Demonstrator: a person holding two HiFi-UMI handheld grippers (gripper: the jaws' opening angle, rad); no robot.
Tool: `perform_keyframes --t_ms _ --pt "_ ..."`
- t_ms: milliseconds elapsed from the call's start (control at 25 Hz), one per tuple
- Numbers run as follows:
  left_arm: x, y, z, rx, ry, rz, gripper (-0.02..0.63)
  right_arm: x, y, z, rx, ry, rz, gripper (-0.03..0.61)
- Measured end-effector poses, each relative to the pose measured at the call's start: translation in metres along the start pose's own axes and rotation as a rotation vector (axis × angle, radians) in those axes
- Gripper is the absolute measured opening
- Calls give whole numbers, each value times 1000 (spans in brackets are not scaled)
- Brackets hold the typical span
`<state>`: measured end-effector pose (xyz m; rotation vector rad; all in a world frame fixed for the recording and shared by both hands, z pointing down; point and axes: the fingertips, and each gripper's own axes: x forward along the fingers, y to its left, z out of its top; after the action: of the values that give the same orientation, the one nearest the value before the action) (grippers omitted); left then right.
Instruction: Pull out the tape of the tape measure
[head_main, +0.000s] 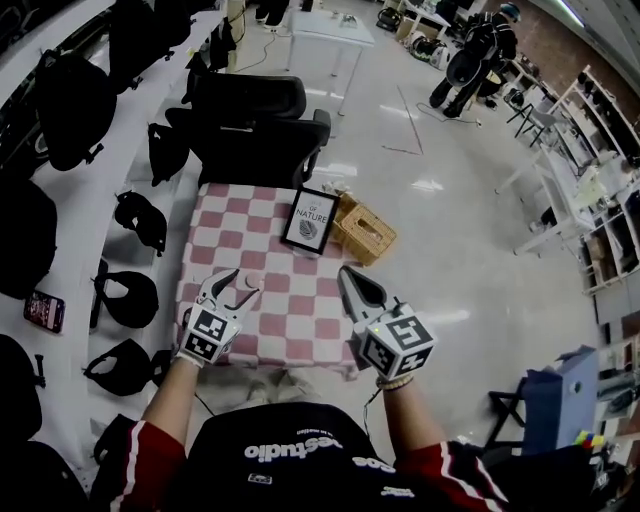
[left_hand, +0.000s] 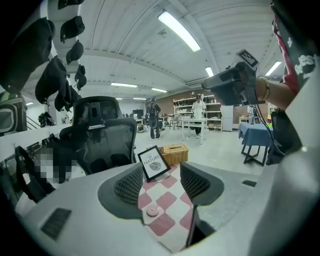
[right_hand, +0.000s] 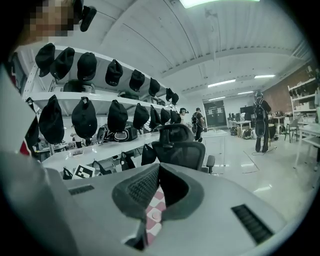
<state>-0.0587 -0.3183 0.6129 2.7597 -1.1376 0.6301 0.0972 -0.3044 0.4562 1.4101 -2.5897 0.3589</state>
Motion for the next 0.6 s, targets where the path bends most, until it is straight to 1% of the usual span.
perform_keyframes --t_ms 160,400,600 --pt "22 -2 -27 10 54 -24 225 12 -14 -12 16 19 5 -2" --pt "47 -1 -66 -15 108 -33 225 34 -27 -32 29 54 18 -2" --pt "66 4 -103 23 190 -47 225 46 -29 -42 61 77 28 -2"
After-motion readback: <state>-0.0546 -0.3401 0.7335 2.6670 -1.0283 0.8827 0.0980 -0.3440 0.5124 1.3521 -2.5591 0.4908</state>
